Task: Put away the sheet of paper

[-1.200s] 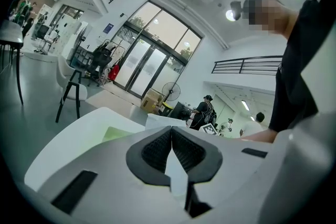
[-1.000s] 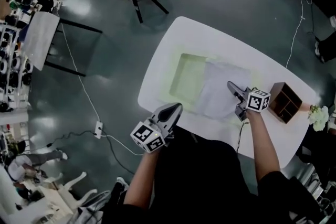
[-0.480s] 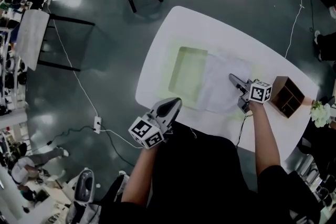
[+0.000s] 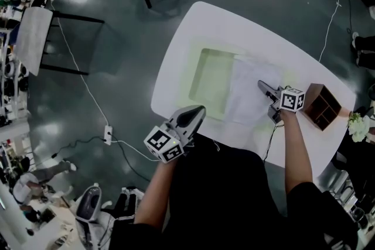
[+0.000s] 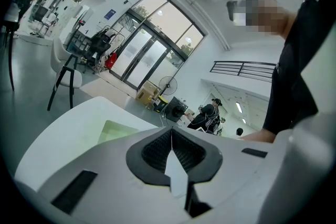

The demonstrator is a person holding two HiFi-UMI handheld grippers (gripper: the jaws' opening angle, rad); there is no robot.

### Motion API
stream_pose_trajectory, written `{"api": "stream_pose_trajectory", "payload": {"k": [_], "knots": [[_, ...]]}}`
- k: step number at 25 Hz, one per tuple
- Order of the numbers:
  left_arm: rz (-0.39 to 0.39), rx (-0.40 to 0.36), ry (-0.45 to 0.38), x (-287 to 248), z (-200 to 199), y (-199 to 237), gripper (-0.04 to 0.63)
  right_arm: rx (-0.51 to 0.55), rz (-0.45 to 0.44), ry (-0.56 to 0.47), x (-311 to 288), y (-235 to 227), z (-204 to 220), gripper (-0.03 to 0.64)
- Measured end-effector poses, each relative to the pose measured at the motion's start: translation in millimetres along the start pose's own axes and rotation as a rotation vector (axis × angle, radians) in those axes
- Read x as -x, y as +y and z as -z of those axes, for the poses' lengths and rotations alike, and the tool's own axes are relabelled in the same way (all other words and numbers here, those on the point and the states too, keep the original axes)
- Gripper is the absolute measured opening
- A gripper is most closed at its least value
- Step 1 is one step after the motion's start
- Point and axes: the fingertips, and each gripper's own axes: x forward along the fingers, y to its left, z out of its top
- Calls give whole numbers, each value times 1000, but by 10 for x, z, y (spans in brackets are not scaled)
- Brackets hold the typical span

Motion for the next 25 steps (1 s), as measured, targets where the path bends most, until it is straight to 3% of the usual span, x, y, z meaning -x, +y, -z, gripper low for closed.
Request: {"api": "stream_pose_trajectory", "payload": {"k": [19,25], "knots": [[-20,11,4,9,47,35,5,-8,40,34,-71,-210,123,-2],[-17,15,0,4,62,27,5,-38,94,41,-115,-342,190,-2]]}}
